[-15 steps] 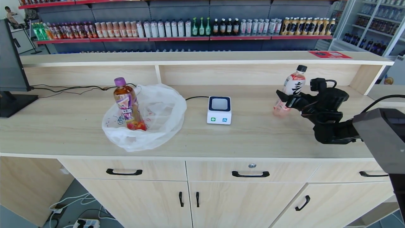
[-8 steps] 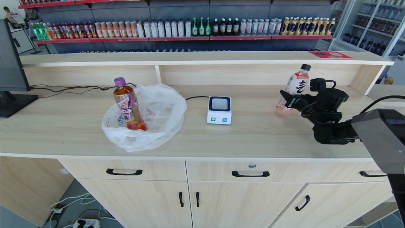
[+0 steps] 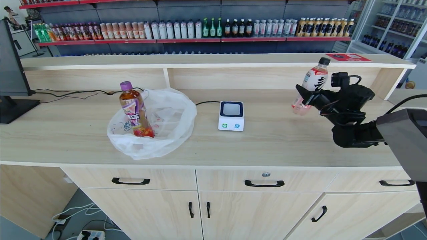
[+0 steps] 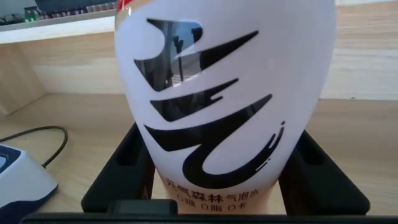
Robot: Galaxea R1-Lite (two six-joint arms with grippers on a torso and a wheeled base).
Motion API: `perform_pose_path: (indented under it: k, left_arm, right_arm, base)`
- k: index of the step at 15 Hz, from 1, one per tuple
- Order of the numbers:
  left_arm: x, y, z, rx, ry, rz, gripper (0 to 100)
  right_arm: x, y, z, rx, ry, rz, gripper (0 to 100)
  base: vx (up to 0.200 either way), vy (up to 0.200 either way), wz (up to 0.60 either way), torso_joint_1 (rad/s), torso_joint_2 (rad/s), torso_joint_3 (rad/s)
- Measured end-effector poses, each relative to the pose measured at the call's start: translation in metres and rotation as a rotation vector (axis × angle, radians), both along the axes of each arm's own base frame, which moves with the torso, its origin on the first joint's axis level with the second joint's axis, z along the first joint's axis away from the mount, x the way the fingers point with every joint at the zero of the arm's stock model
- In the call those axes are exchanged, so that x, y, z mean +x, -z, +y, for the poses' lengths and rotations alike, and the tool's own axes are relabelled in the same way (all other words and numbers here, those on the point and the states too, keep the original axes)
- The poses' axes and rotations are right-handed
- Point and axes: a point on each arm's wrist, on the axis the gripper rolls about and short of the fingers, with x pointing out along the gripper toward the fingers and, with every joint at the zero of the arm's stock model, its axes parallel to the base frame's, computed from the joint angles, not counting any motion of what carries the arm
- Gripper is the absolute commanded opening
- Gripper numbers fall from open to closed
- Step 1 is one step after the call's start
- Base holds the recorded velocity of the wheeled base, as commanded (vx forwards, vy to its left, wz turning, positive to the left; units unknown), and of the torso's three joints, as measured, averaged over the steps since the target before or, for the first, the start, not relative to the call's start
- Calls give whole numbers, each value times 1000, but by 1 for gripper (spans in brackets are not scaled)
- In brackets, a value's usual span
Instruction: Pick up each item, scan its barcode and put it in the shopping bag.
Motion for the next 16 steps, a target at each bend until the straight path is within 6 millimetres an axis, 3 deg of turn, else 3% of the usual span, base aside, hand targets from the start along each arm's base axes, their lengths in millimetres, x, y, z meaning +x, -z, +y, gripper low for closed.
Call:
perform_pose_path:
  k: [3, 5, 8, 10, 13, 16]
  left_arm:
    - [0, 0, 0, 1, 0, 0, 100]
    - [0, 0, 0, 0, 1, 0, 100]
    - [0, 0, 0, 4, 0, 0, 100]
    - [0, 0, 0, 6, 1, 0, 100]
    - [0, 0, 0, 7, 1, 0, 100]
    - [0, 0, 0, 8, 1, 0, 100]
  right_arm:
    - [-24, -25, 7, 6, -18, -50, 0]
    - [-54, -49, 25, 31, -73, -66, 0]
    - [-126, -82, 70, 43, -199, -65, 0]
    - [-185, -92, 102, 38, -312, -49, 0]
    - [-263, -92, 134, 39, -478, -29, 0]
    - [-311, -87, 144, 45, -615, -8, 0]
  base:
    - [0, 0, 0, 0, 0, 0]
    - [0, 0, 0, 0, 0, 0]
    - [0, 0, 0, 0, 0, 0]
    - [0, 0, 0, 0, 0, 0]
    - [0, 0, 0, 0, 0, 0]
    - [0, 0, 0, 0, 0, 0]
